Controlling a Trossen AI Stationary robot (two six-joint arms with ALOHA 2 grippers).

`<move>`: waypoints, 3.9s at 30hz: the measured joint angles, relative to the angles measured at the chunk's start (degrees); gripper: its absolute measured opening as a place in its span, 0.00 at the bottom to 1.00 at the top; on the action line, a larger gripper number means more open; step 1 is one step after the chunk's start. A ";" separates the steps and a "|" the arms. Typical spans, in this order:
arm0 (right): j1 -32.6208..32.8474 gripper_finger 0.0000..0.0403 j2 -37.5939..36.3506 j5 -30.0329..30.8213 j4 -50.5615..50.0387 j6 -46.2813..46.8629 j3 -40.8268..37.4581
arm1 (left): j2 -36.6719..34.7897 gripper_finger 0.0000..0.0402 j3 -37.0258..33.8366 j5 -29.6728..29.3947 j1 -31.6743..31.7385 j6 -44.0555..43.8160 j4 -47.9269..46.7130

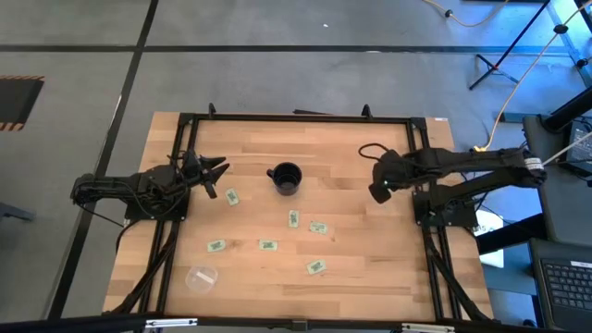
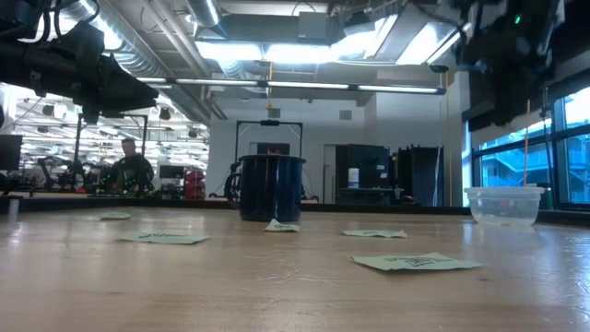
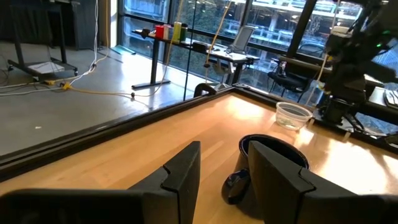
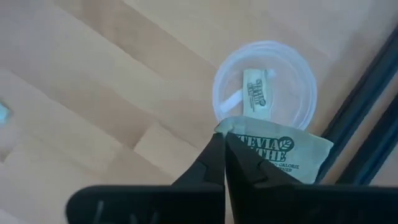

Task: Pick and place Stevia / Truvia into bins
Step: Put the stevia packet into the round transparent container

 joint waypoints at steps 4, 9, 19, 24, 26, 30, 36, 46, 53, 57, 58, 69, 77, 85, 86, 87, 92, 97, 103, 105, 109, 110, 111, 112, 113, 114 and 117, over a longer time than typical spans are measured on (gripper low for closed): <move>-5.80 0.00 0.15 -1.72 6.30 -4.34 -5.29 | 0.00 0.32 0.00 -0.02 0.00 0.02 0.00; -12.77 0.00 0.11 -1.85 12.01 -7.58 -11.04 | 0.00 0.32 0.00 0.02 0.00 -0.16 0.00; -20.33 0.03 0.10 -3.61 19.13 -11.75 -16.77 | 0.00 0.32 0.00 0.04 0.00 -0.25 0.00; -21.01 0.03 0.09 -4.57 22.22 -11.36 -18.65 | 0.00 0.32 0.00 0.04 0.00 -0.25 0.00; -21.06 0.03 0.11 -4.79 22.23 -11.36 -18.74 | 0.00 0.32 0.00 0.04 0.00 -0.25 0.00; -21.06 0.03 0.09 -4.71 22.31 -12.37 -18.74 | 0.00 0.32 0.00 0.07 0.00 -0.25 0.00; -21.06 0.08 0.09 -4.64 22.47 -15.60 -18.74 | 0.00 0.32 0.00 0.07 0.00 -0.25 0.00; -21.06 0.26 0.09 -4.62 21.28 -16.64 -17.15 | 0.00 0.32 0.00 0.09 0.01 -0.26 0.00; -18.97 0.28 0.05 -4.60 25.92 -24.49 -10.12 | 0.00 0.32 0.00 0.09 0.00 -0.27 0.00; -15.25 0.28 0.05 -5.19 34.67 -29.99 -9.21 | 0.00 0.32 0.00 0.11 0.01 -0.30 0.00; -14.08 0.28 0.05 -6.44 36.81 -31.53 -9.21 | 0.00 0.32 0.00 0.11 0.01 -0.30 0.00; 4.02 0.28 3.94 -13.30 52.61 -43.95 -9.21 | 0.00 0.32 0.00 2.98 0.00 -0.30 -0.02; 8.94 0.28 18.72 -13.16 60.05 -39.57 -9.24 | 0.00 0.32 0.00 3.70 0.00 -0.32 -0.02; 12.16 0.28 28.09 -13.16 64.49 -39.62 -9.24 | 0.00 0.32 0.00 5.89 0.00 -0.30 -0.04; 12.64 0.28 28.49 -13.11 64.83 -39.62 -9.24 | 0.00 0.32 0.00 6.21 0.00 -0.30 -0.04; 13.12 0.28 28.86 -13.08 65.31 -39.62 -9.24 | 0.00 0.32 0.00 6.40 0.00 -0.30 -0.04; 14.74 0.28 30.42 -10.15 67.09 -39.69 -9.24 | 0.00 0.32 0.00 6.64 0.00 -0.30 -0.07; 15.31 0.28 33.22 -8.58 69.20 -39.71 -9.24 | 0.00 0.32 0.00 6.64 0.00 -0.30 -0.07; 15.33 0.28 35.18 -8.70 69.37 -39.51 -9.24 | 0.00 0.32 0.00 6.64 0.00 -0.30 -0.07; 15.33 0.28 35.70 -8.54 69.56 -39.33 -9.17 | 0.00 0.32 0.00 6.64 0.00 -0.30 -0.07; 15.33 0.27 36.46 -8.16 69.63 -38.03 -8.98 | 0.00 0.32 0.00 6.64 0.00 -0.30 -0.07; 15.33 0.26 36.50 -8.12 69.42 -37.97 -8.99 | 0.00 0.32 0.00 6.64 0.00 -0.30 -0.07; 15.33 0.24 36.50 -8.11 69.12 -37.95 -8.97 | 0.00 0.32 0.00 6.64 0.00 -0.30 -0.07; 15.33 0.23 36.52 -8.12 69.01 -37.94 -8.97 | 0.00 0.32 0.00 6.64 0.00 -0.30 -0.07; 15.33 0.21 36.48 -8.14 68.92 -37.94 -8.97 | 0.00 0.32 0.00 6.64 0.00 -0.30 -0.07; 15.31 0.19 36.39 -8.15 68.85 -37.95 -8.98 | 0.00 0.32 0.00 6.64 0.00 -0.30 -0.07; 15.29 0.13 36.39 -8.03 68.65 -38.03 -9.00 | 0.00 0.32 0.00 6.64 0.00 -0.30 -0.07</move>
